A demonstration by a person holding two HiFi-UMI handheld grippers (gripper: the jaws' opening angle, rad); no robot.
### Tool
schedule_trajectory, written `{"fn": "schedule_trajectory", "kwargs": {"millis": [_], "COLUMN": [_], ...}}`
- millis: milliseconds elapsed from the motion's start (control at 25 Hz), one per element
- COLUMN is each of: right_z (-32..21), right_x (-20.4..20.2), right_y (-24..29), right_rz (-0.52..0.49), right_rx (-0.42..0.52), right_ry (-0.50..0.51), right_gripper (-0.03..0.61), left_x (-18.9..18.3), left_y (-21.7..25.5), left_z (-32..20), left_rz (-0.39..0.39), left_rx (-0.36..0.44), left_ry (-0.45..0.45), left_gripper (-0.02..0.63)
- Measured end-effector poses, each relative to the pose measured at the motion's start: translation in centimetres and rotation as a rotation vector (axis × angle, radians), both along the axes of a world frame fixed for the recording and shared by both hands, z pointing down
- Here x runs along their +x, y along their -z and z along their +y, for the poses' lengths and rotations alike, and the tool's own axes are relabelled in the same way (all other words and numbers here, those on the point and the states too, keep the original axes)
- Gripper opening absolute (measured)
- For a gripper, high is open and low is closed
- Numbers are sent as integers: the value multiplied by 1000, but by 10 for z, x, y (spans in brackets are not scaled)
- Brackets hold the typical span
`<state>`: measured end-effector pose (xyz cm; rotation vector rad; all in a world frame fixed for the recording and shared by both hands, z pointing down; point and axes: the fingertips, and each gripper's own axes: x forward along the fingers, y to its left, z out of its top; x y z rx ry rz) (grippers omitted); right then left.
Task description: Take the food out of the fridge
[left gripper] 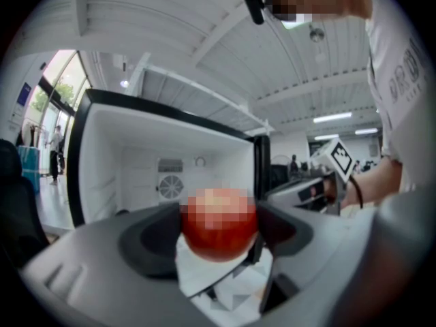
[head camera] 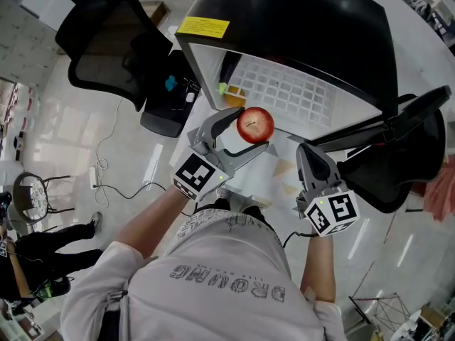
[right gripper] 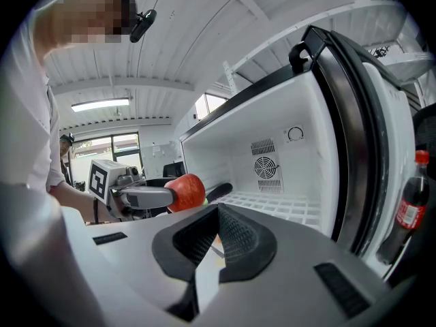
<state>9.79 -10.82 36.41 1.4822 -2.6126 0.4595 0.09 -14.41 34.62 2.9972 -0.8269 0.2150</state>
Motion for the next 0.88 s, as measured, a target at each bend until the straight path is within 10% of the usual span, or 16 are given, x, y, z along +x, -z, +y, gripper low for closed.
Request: {"fn": "schedule_trajectory", "kwargs": {"millis": [880], "right_z": [-8], "right_x": [-1], "right_y": [-5], "right_rz": [8], "right_rx": [-8], "right_ry": [17], "right_gripper": [0], "left_x": [3], "left_y": [-2], "left_z": [-8], "left_rz": [-2], "left_rx": [-3], "left_ry": [-4], "left_gripper": [357]}}
